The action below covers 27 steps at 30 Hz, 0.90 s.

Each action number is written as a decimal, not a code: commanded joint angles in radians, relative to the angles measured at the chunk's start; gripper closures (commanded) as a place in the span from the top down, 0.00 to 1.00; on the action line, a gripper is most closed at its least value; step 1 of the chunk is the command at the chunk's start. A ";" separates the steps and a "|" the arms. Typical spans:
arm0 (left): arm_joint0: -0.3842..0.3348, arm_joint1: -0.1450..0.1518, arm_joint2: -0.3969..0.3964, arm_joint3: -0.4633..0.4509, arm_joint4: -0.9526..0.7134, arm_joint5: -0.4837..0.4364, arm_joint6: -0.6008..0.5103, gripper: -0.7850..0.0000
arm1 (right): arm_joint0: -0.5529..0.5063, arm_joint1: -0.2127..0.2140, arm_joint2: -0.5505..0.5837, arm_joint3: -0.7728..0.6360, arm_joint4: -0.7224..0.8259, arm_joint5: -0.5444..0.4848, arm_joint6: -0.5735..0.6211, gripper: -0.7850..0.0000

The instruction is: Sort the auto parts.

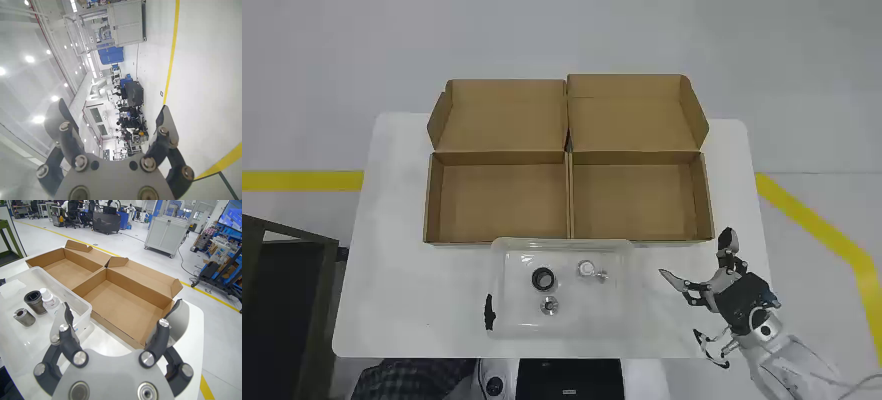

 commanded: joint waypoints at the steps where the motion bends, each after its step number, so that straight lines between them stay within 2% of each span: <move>1: 0.000 0.000 0.000 0.000 0.000 0.000 0.000 1.00 | 0.000 0.000 0.000 0.000 0.000 0.000 0.000 1.00; 21: 0.000 0.000 0.000 0.000 0.000 0.000 0.000 1.00 | 0.004 0.000 -0.003 0.002 0.001 0.001 0.007 1.00; 27: 0.000 0.000 0.000 0.000 0.000 0.000 0.000 1.00 | 0.087 0.007 -0.049 -0.022 -0.003 -0.129 0.136 1.00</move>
